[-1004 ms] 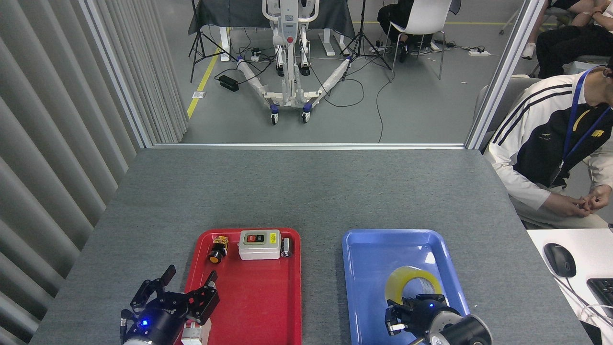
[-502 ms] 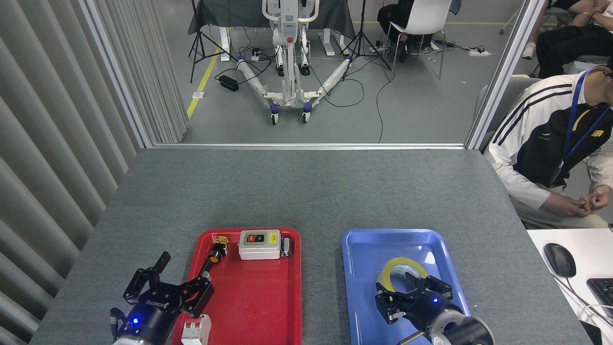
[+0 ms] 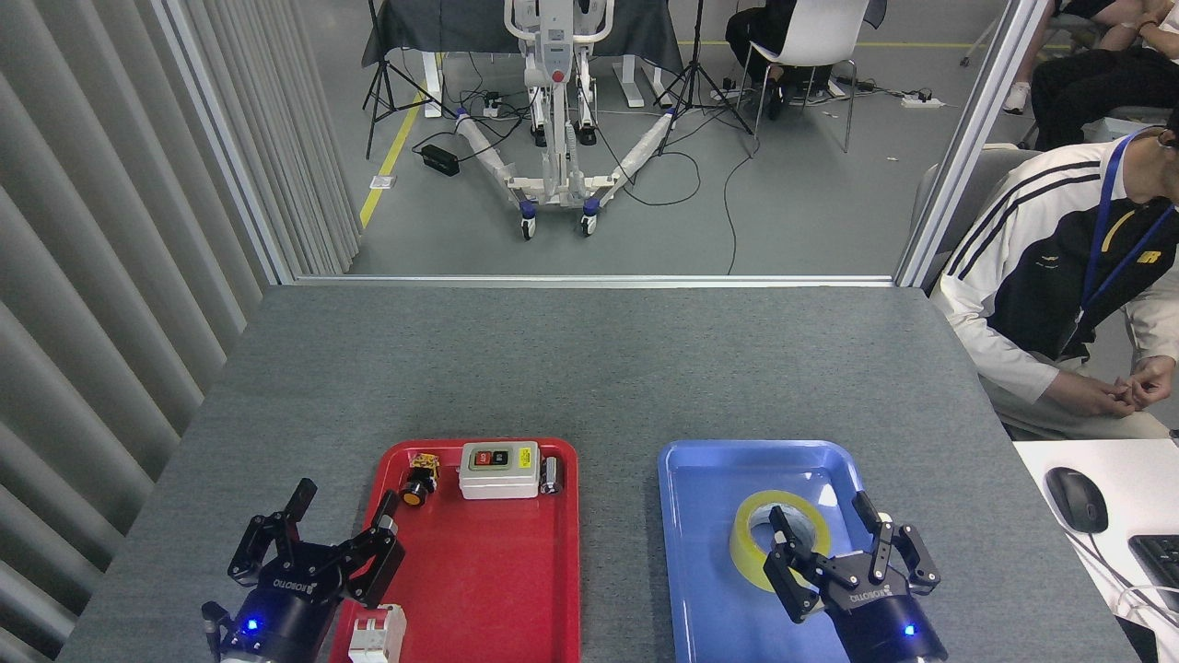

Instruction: Place and move tape with both arms

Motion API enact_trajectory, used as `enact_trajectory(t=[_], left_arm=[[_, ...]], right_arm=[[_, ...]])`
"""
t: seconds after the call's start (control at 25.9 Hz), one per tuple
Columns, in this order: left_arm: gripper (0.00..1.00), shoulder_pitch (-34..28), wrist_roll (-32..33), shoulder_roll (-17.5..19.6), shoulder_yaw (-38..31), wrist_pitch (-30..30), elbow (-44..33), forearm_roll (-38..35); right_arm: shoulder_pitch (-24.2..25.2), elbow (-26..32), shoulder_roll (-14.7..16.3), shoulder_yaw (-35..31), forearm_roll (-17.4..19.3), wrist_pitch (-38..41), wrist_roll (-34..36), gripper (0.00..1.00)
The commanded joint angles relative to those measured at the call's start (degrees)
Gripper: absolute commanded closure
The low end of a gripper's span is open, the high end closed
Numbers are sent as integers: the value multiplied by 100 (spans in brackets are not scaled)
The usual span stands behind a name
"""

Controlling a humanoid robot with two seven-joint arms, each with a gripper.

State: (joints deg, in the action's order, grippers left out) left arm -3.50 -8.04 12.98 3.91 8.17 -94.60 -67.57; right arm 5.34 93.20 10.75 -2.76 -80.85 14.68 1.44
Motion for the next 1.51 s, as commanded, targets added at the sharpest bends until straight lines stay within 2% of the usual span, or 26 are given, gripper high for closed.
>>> enact_trajectory(t=[0.0,0.54,1.47], left_arm=[[0,-2,-4,3,5,0,12,7],[1,-2,75,3,-101,-26,47,7],[0,-10,101,11,-144,-17,126,16]], right_arm=[[265,-13,-134,-75,-89,-53,278,1],[388,-4,-222,-128,-98,-739,296,1],[371,163,-134,-146,-54,-730,348,0]])
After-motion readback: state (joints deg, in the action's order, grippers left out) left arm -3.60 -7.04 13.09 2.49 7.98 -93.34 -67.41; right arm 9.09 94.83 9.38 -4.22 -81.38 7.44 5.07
